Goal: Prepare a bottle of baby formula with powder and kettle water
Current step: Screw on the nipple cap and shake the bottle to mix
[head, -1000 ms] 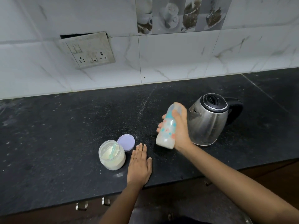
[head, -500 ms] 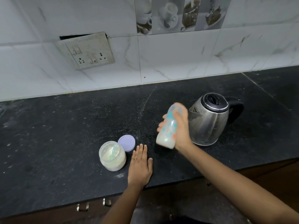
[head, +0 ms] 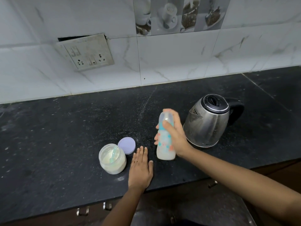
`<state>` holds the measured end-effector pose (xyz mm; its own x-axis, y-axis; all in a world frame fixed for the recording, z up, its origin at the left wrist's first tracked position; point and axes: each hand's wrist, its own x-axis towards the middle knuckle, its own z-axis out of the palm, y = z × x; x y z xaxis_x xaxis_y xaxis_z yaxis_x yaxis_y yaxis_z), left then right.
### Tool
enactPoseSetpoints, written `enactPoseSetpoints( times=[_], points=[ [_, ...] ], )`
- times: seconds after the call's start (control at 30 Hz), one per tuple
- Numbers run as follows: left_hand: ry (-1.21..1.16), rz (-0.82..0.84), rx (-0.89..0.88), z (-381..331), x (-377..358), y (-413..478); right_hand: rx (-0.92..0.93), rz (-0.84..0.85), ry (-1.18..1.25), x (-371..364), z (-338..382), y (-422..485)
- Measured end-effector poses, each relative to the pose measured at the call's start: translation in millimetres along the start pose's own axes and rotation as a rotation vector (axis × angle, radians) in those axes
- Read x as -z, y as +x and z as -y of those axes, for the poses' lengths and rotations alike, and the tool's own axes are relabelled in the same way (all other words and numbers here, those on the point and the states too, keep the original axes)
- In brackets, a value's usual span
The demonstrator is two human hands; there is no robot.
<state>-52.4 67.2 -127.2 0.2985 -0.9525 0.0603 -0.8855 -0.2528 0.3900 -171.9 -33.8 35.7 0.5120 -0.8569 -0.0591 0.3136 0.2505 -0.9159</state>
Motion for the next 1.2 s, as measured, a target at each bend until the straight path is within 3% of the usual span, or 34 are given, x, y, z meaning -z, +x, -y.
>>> enactPoseSetpoints(
  times=[0.07,0.2,0.37,0.47,0.53,0.67,0.73,0.83,1.03,1.13,1.2],
  points=[
    [-0.001,-0.008,0.001,-0.6,0.0,0.3,0.050,0.005,-0.024,2.6,1.0,0.2],
    [0.007,-0.001,0.004,0.0,0.8,0.7,0.071,-0.283,0.224,8.3,10.5,25.4],
    [0.010,0.015,0.002,-1.4,2.2,-0.1,0.066,0.012,-0.018,2.9,-17.8,-10.6],
    [-0.002,0.003,0.004,-1.3,2.6,0.9,0.064,-0.239,0.159,6.8,-4.0,12.4],
    [0.005,0.001,0.010,-1.4,2.5,0.0,0.055,-0.306,0.238,8.9,3.0,22.1],
    [0.009,0.022,0.003,-2.0,4.3,-1.5,0.055,-0.014,-0.011,1.7,-5.9,-6.7],
    [0.014,0.019,0.007,-1.8,4.6,-0.3,0.100,-0.046,0.014,3.4,-0.2,-0.1],
    [0.014,0.019,0.006,-0.9,4.0,0.0,0.087,-0.291,0.183,7.4,17.0,26.1],
    [0.008,0.020,0.005,-1.7,5.0,-0.7,0.000,0.015,-0.010,1.3,-5.3,-10.5],
    [-0.007,0.012,0.005,-1.7,4.2,0.2,0.051,-0.269,0.110,4.7,2.8,10.9],
    [0.002,0.014,0.011,-1.8,3.6,-0.3,0.065,-0.362,0.174,6.8,7.2,20.1]
  ],
)
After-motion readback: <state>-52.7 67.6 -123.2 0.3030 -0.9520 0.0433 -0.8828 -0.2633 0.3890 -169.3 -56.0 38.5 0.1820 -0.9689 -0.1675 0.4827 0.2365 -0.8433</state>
